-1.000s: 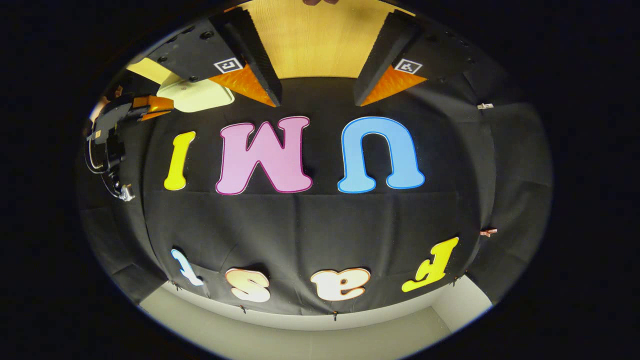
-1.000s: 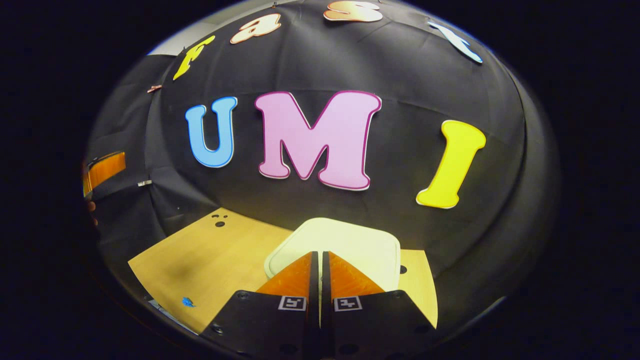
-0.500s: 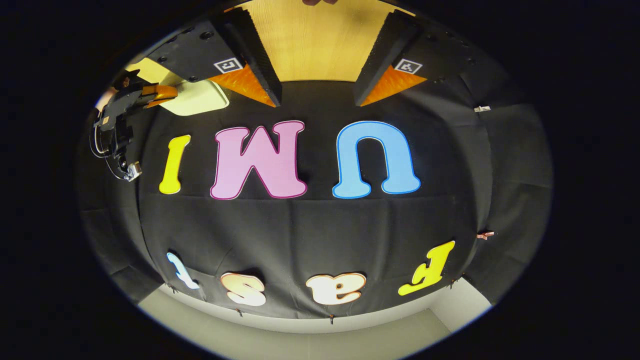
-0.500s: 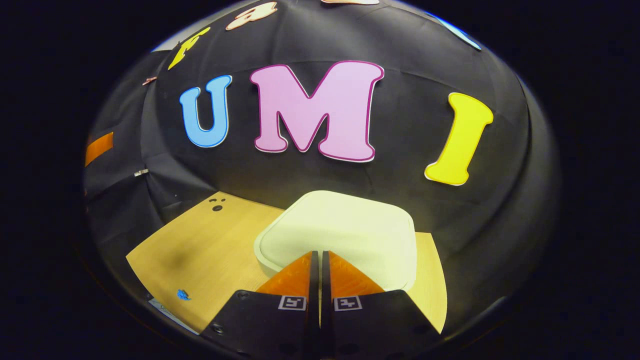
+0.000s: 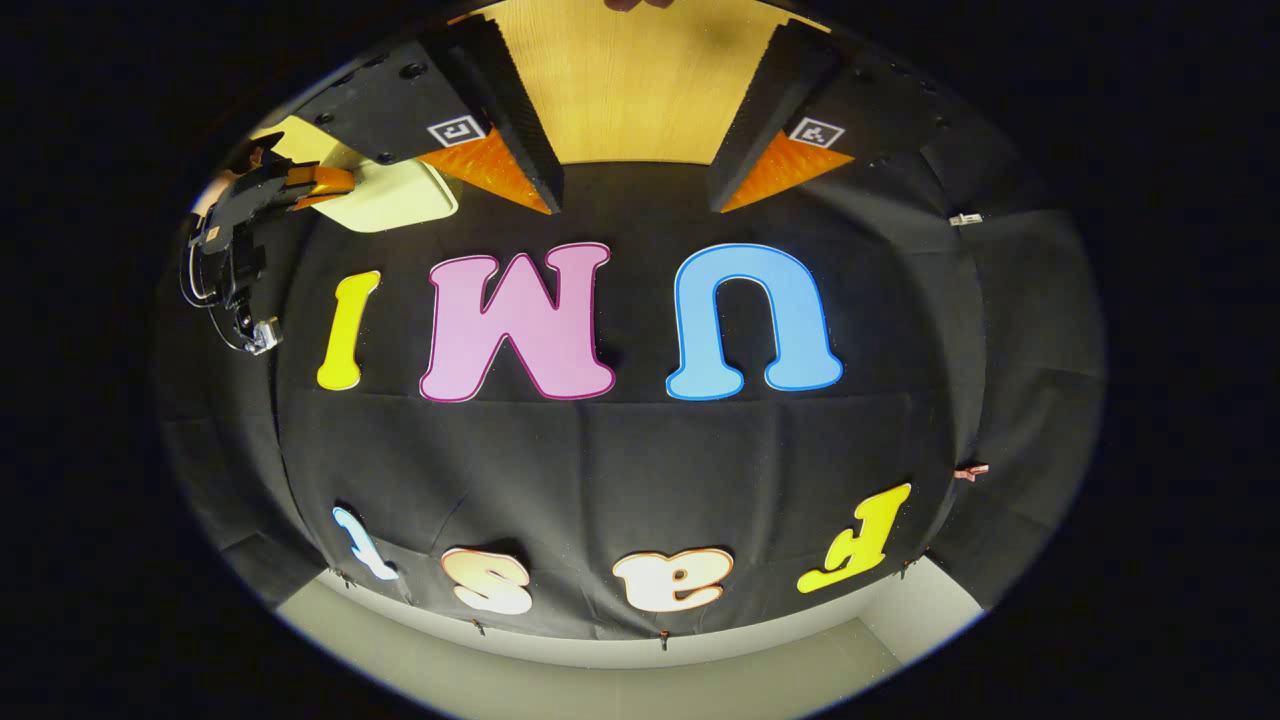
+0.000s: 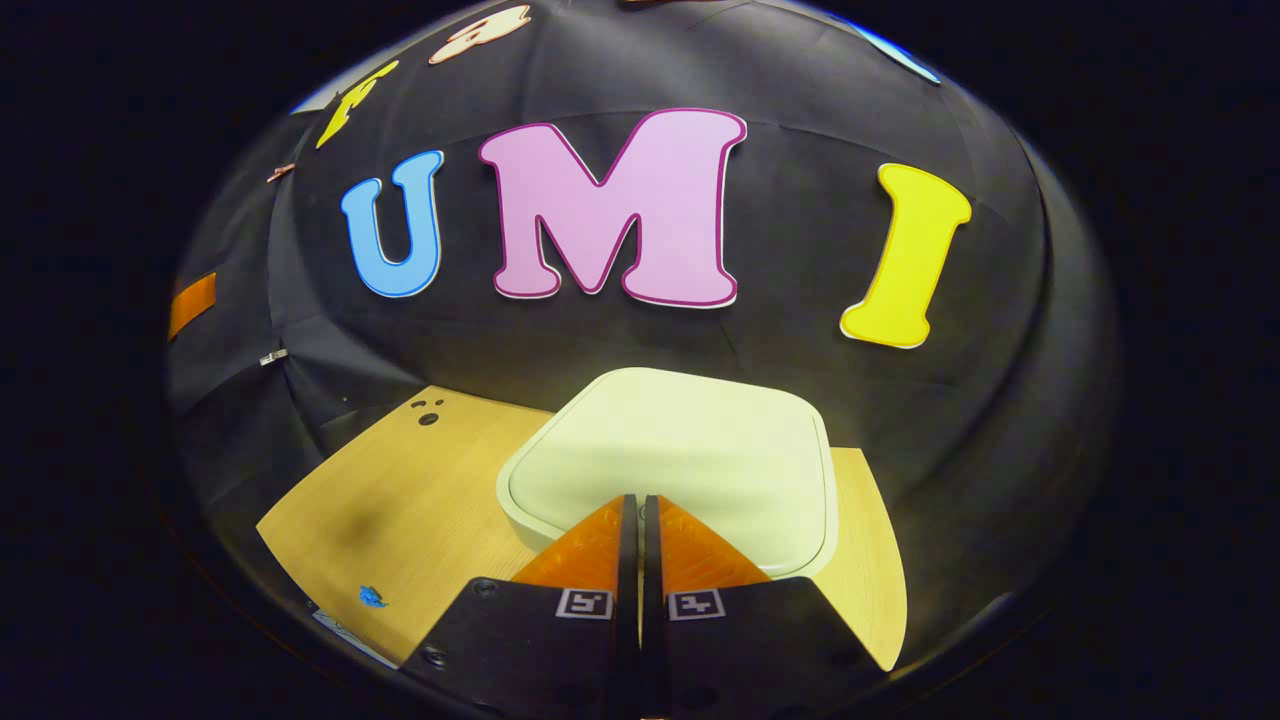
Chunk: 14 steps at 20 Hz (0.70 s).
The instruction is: Press the lid of the desktop garbage bin to open it, pick up the crumpled paper on the desktop and throw it into the bin, then pick up the pop can on the desktop and drop it into the bin, and finally close the garbage bin lid.
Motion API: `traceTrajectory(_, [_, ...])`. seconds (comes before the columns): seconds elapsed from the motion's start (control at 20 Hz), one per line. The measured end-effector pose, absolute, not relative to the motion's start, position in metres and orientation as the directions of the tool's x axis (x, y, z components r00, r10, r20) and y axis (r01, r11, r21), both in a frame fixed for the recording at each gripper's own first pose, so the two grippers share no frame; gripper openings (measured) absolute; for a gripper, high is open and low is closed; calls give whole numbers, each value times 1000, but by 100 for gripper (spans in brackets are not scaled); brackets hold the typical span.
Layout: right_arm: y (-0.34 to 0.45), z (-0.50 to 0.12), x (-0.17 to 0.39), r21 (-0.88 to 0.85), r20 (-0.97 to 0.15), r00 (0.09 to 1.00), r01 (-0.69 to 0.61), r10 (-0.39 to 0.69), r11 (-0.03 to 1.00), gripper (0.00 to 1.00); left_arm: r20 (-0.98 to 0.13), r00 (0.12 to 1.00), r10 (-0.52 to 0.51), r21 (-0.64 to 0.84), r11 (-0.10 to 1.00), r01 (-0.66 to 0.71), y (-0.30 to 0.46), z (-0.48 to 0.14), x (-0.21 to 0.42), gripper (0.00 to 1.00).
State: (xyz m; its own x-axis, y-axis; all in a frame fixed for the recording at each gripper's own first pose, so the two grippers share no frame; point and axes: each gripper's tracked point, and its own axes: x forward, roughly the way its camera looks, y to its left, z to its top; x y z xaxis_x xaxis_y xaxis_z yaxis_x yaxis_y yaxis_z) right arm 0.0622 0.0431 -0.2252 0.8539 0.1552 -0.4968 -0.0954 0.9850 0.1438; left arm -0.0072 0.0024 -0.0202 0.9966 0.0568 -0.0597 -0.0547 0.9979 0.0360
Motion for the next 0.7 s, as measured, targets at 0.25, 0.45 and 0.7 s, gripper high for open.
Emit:
traceTrajectory(0.25, [37, -201, 68, 166, -426, 892, -88, 151, 982, 5, -52, 997, 65, 49, 997, -63, 7, -19, -8, 94])
traceTrajectory(0.45, [28, -172, 71, 135, -339, 934, -72, 114, 988, 5, -56, 996, 63, 49, 997, -60, 7, -20, -11, 94])
traceTrajectory(0.7, [29, -155, 72, 78, -302, 947, -92, 111, 993, 10, -58, 997, 56, 43, 998, -54, 5, -20, -13, 94])
